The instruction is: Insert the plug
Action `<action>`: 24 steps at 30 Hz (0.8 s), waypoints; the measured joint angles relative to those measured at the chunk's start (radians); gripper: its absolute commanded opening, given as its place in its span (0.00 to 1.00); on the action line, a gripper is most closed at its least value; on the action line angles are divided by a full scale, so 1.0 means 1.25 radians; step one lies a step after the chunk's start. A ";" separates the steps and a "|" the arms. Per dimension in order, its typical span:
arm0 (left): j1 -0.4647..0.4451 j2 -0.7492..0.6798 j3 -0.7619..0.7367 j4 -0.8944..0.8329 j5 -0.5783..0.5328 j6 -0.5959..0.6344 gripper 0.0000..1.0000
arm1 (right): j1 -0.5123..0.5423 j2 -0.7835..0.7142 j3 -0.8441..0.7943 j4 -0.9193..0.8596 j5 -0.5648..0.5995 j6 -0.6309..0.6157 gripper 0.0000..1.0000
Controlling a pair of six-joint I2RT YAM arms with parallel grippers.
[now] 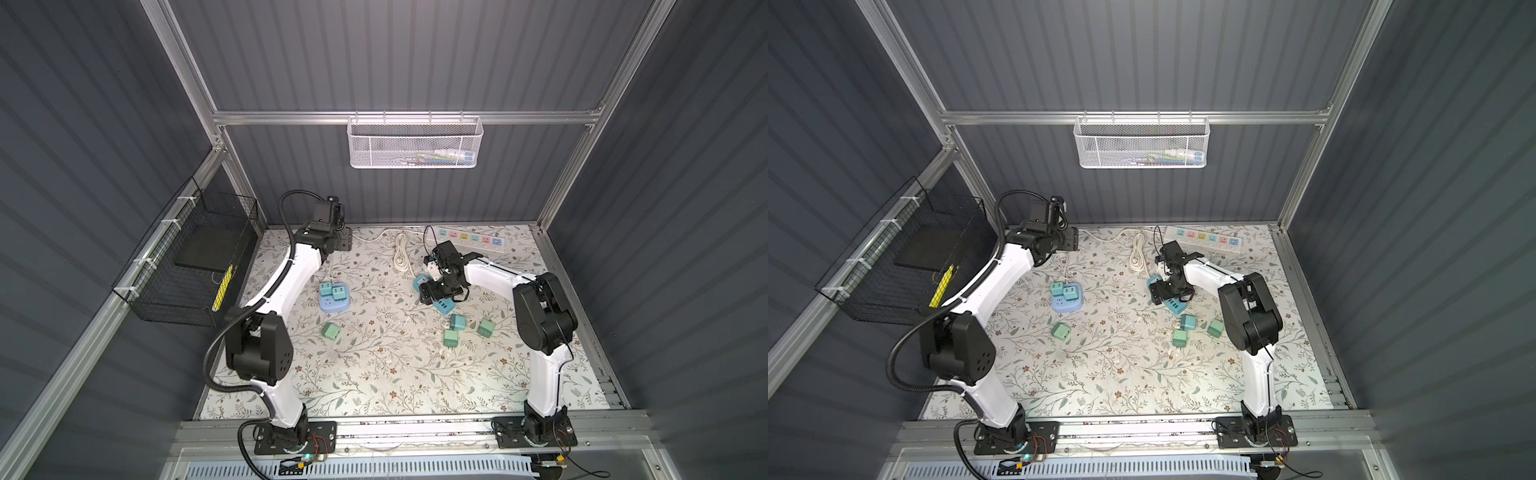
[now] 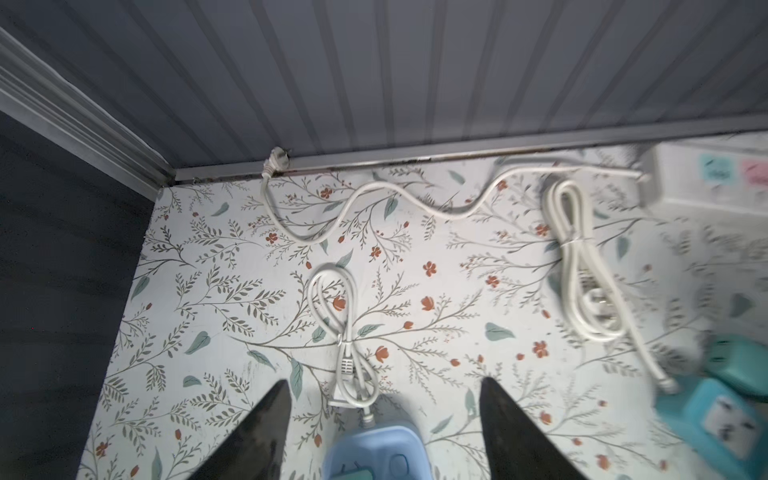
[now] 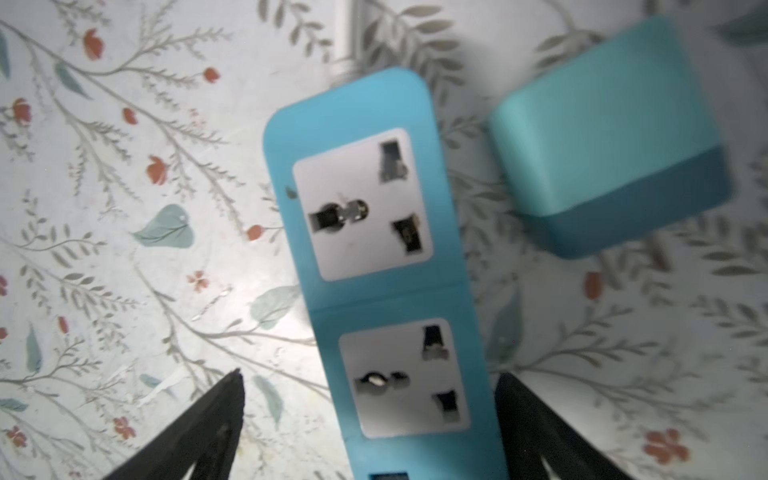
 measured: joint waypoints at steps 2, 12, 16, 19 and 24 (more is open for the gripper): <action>0.000 -0.065 -0.052 0.005 0.017 -0.031 0.73 | 0.034 0.002 0.008 -0.008 -0.015 0.032 0.93; -0.003 -0.214 -0.284 0.014 0.137 -0.155 0.74 | 0.096 -0.025 -0.004 0.036 -0.218 0.302 0.94; -0.037 -0.200 -0.304 0.011 0.160 -0.184 0.74 | 0.057 -0.125 -0.059 0.077 -0.257 0.363 0.94; -0.116 -0.157 -0.292 0.005 0.149 -0.204 0.74 | 0.013 -0.187 -0.060 0.074 -0.206 0.358 0.93; -0.264 -0.034 -0.251 0.011 0.122 -0.269 0.82 | -0.066 -0.213 -0.033 0.031 -0.064 0.302 0.94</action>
